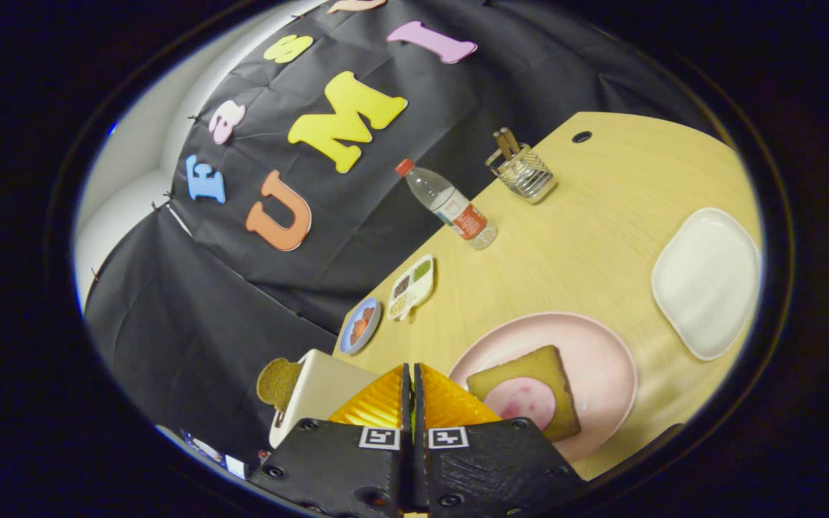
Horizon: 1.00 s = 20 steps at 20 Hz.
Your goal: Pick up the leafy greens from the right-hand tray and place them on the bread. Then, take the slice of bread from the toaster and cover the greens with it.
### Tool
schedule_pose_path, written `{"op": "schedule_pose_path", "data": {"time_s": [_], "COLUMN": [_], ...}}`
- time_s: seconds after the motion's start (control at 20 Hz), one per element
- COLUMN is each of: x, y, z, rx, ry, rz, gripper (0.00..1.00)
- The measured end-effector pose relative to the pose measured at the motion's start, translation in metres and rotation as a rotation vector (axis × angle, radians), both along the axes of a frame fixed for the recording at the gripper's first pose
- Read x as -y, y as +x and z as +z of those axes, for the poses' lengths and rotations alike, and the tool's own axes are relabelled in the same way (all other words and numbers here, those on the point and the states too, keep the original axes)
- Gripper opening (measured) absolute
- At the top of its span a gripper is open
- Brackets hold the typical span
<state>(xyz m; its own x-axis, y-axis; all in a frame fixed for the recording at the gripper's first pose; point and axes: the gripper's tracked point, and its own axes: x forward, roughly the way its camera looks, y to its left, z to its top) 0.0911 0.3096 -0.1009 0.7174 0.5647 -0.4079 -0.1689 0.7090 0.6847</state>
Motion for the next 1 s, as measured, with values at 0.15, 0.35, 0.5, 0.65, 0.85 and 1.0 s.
{"op": "schedule_pose_path", "data": {"time_s": [0.15,0.35,0.5,0.65,0.85,1.0], "x": [0.025,0.044,0.052,0.06,0.077,0.087], "y": [0.006,0.013,0.015,0.012,0.011,0.008], "z": [-0.009,-0.027,-0.04,-0.04,-0.026,-0.007], "rx": [0.011,0.008,0.004,0.04,0.118,0.217], "ry": [-0.045,-0.1,-0.137,-0.201,-0.271,-0.335], "rz": [-0.048,-0.075,-0.085,-0.098,-0.153,-0.189], "gripper": [0.0,0.0,0.05,0.18,0.49,0.74]}}
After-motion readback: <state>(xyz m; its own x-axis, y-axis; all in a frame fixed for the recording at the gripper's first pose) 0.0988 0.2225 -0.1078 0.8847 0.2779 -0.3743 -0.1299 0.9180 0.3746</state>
